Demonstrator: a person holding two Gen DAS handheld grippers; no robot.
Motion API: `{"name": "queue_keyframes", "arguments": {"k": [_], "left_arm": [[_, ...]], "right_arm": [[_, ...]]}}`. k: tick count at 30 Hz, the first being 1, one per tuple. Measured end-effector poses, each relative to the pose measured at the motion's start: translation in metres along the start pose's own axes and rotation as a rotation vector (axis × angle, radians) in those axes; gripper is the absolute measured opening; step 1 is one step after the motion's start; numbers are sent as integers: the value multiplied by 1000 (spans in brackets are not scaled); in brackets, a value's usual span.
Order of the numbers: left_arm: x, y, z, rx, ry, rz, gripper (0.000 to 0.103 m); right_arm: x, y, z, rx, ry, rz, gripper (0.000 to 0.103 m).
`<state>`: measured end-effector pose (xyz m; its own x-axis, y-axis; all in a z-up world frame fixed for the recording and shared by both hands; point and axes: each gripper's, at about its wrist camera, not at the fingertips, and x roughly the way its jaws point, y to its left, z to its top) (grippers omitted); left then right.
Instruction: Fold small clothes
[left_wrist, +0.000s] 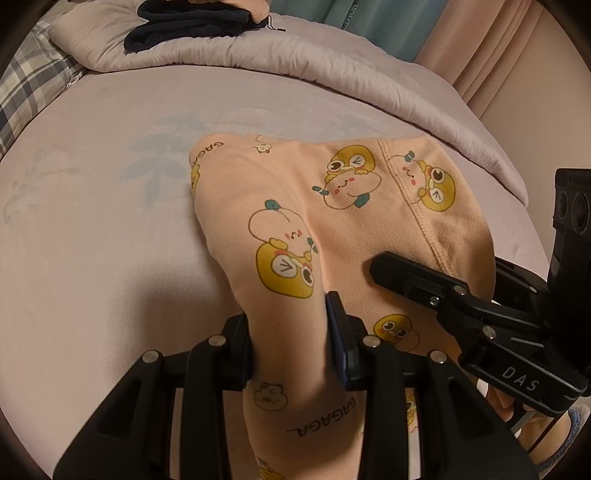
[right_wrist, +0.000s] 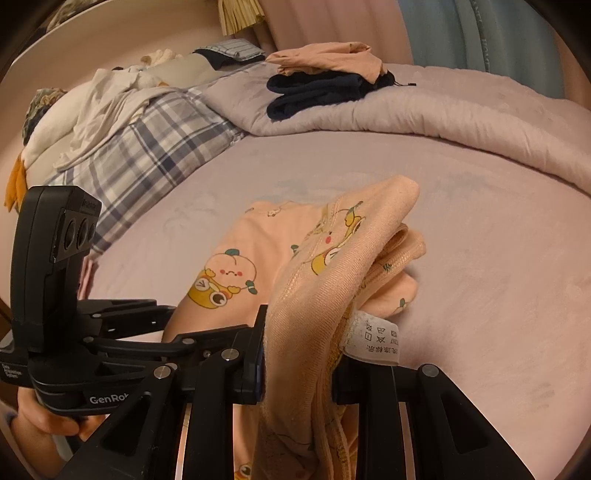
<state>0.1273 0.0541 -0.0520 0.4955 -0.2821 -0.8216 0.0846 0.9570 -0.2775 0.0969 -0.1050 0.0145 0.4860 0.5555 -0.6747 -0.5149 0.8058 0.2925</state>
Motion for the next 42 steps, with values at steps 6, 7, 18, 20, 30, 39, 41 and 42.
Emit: {"name": "queue_keyframes", "arguments": {"k": [6,7,18,20,30,39,41,42], "left_arm": [[3,-1,0,2,9,7,35],[4,-1,1,2,10,7,35],[9,-2,0,3,20,16,36],[9,-3,0,2,21,16,36],[13,-2,-1,-2,28,16,36],[13,-2,-1,-4,29,15,37],[13,-2,-1,-3,29,15,38],[14,-1,-1,-4,30,14,38]], "right_arm": [[3,-1,0,5,7,-1,27],[3,-2,0,6,8,-2,27],[9,-2,-2,16,20,-6,27],[9,-3,-2,15,21,-6,27],[14,-7,-4,34,34,-8,27],[16,-11,-5,55,41,-4,27],[16,-12,-5,60,43,-3,27],[17,-13,-5,62,45,-3,27]]}}
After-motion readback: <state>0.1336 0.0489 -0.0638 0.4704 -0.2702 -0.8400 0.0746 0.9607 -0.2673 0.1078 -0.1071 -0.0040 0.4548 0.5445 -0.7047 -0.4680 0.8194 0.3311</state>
